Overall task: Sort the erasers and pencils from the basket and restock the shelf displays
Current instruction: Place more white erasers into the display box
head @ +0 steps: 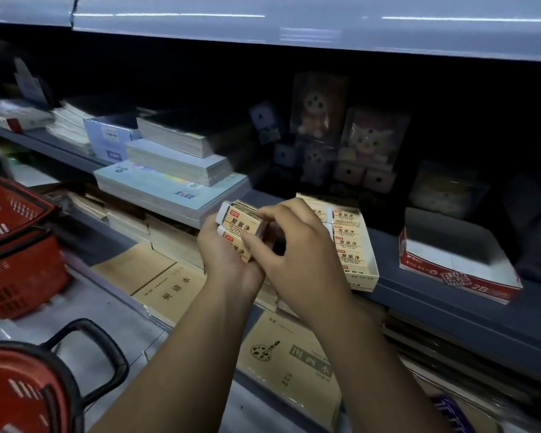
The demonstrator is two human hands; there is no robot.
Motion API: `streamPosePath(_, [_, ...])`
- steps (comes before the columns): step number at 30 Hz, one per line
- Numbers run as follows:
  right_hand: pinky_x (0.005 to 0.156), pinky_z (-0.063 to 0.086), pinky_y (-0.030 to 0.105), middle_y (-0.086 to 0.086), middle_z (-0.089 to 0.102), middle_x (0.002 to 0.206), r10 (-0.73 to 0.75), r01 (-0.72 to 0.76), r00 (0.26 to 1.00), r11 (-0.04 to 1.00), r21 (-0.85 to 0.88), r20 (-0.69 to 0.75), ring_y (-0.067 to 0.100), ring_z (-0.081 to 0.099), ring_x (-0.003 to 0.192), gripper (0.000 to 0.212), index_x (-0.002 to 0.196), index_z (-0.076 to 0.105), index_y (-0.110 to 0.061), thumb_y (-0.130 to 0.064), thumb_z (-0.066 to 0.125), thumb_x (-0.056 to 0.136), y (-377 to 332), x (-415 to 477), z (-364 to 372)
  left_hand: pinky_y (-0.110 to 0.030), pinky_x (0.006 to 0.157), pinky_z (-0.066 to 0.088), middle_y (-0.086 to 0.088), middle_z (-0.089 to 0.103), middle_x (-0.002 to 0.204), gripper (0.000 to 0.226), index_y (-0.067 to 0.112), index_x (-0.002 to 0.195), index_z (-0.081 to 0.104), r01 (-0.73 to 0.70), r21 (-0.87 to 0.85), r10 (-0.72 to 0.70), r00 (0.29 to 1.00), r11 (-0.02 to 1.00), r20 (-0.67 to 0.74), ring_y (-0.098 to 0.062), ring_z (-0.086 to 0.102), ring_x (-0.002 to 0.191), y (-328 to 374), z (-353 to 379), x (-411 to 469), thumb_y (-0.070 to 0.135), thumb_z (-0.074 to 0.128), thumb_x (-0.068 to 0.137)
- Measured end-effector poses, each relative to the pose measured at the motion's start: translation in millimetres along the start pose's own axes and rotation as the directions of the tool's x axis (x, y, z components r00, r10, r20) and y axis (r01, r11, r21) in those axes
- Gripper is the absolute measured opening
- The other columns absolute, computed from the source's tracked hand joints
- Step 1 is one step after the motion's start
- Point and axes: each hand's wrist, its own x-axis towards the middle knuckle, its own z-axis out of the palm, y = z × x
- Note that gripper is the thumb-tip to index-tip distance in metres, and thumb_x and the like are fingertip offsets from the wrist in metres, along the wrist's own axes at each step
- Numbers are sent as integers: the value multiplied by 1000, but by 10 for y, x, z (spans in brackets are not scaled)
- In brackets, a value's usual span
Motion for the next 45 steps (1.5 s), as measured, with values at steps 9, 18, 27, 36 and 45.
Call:
streamPosePath(9, [75, 41, 3, -13, 57, 98, 86, -84, 996, 986, 145, -12, -2, 55, 91, 25, 107, 76, -23, -23, 81, 83, 4, 99, 18, -28, 53, 57, -8, 66, 66, 40, 11, 66, 66, -12, -10, 12, 1000, 1000, -17, -22, 71, 58, -12, 23, -21, 28, 46, 96])
streamPosePath(18, [62, 55, 20, -5, 74, 80, 302, -295, 951, 840, 456, 59, 4, 71, 71, 10, 90, 70, -23, -16, 76, 89, 58, 292, -145, -46, 91, 58, -18, 76, 104, 38, 6, 110, 73, -50, -97, 37, 991, 994, -125, -35, 71, 103, 54, 125, -23, 30, 46, 97])
streamPosePath(27, [58, 55, 32, 4, 75, 73, 526, -502, 850, 809, 306, 4, 14, 69, 61, 6, 91, 70, -22, -16, 72, 92, 554, 425, -501, -44, 80, 62, -16, 68, 97, 23, 6, 94, 70, -27, -223, -7, 989, 974, -150, -34, 69, 90, 20, 17, -22, 26, 58, 94])
streamPosePath(36, [64, 55, 29, -5, 72, 92, 484, -483, 875, 875, -24, 25, 9, 67, 71, 7, 99, 72, -28, -27, 68, 94, 649, 342, -447, -45, 83, 62, -19, 70, 102, 24, 3, 99, 70, -5, -165, -12, 994, 986, -106, -36, 70, 99, -48, 15, -38, 23, 57, 93])
streamPosePath(45, [68, 55, 29, -6, 69, 95, 452, -437, 890, 883, -172, 60, 10, 67, 86, 30, 112, 67, -23, -23, 80, 85, 599, 304, -413, -44, 79, 62, -19, 72, 101, 28, 5, 101, 71, -24, -163, 8, 995, 986, -99, -37, 70, 105, -133, 37, -26, 25, 54, 94])
